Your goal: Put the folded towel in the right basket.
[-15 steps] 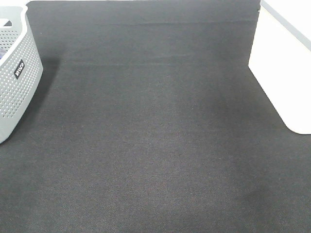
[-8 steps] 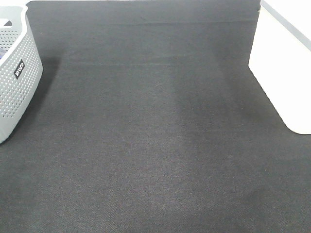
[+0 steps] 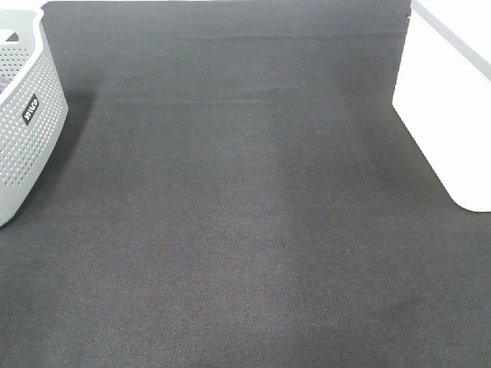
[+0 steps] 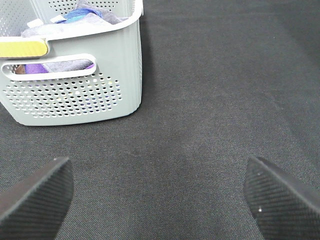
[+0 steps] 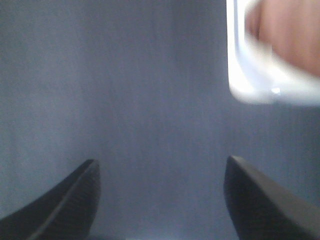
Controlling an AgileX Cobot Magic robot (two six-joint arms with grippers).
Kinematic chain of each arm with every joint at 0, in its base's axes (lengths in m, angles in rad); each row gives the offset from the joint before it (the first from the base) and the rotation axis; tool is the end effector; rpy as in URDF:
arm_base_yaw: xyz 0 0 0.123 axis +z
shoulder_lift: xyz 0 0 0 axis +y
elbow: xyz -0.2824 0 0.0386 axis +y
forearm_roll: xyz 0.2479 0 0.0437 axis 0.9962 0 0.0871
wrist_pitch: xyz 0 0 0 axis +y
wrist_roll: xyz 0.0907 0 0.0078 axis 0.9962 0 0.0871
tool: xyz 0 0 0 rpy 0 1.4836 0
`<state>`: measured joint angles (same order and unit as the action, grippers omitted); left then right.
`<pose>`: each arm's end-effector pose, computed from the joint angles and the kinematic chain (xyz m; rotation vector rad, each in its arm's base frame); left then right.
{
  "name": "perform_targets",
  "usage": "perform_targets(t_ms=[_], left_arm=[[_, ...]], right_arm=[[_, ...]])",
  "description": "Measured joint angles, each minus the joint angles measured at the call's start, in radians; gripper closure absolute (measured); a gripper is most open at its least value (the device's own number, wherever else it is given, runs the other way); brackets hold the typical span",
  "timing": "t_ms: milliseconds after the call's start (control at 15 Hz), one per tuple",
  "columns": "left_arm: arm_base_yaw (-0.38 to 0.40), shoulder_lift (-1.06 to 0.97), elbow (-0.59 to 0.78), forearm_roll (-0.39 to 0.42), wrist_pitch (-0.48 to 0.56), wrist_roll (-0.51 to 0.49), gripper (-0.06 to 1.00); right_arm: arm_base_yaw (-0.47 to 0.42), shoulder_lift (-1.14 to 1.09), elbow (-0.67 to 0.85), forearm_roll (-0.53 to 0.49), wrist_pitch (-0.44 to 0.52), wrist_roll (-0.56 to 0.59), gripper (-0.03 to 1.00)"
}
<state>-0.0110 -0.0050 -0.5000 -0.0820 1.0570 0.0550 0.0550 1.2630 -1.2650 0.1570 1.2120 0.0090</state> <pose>-0.0057 -0.0064 0.2777 0.0709 2.0324 -0.0703 0.2372 0.0264 0.3670 -0.0327 2.6899 0.2345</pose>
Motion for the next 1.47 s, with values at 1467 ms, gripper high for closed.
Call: perform_targets(t_ms=[1467], left_arm=[[0.0,0.0,0.0,0.0,0.0,0.0,0.07]], right_arm=[[0.0,-1.257,0.762,-0.144,-0.142,-0.026,0.31]])
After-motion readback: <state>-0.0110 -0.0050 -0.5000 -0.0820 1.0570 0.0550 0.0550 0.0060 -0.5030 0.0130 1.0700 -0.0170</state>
